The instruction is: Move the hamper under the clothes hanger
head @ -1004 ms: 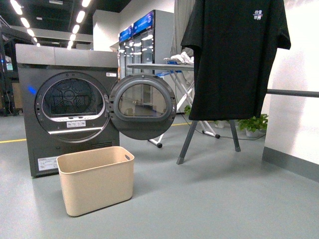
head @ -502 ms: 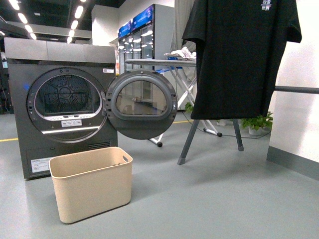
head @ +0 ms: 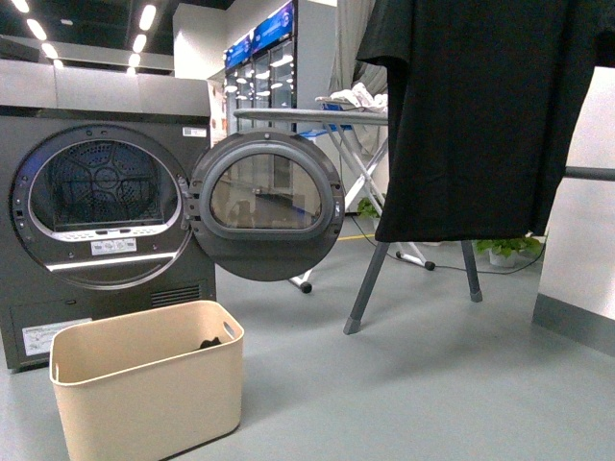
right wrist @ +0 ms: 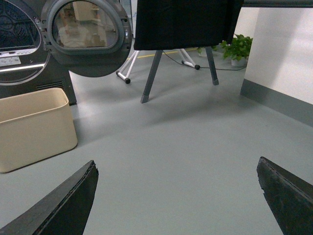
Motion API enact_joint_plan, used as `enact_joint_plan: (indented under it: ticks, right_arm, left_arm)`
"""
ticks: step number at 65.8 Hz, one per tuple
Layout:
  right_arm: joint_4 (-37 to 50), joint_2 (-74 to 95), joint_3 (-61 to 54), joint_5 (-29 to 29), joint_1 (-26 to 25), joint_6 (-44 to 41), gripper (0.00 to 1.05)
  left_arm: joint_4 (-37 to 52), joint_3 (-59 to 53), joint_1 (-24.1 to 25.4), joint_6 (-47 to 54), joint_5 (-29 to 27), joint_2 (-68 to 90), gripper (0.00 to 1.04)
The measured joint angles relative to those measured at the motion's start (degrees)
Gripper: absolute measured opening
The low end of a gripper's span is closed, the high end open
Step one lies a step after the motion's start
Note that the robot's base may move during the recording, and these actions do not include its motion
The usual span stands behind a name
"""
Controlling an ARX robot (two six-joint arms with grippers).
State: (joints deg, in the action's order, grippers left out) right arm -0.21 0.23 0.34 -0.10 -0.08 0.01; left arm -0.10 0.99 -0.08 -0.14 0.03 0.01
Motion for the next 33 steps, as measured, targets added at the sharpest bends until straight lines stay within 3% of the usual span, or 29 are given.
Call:
enact_joint_plan:
  ticks: [33]
  right_arm:
    - [0.0, 0.0, 0.0, 0.0, 0.0, 0.0, 0.97]
  left_arm:
    - [0.0, 0.0, 0.0, 0.0, -0.1, 0.0, 0.98]
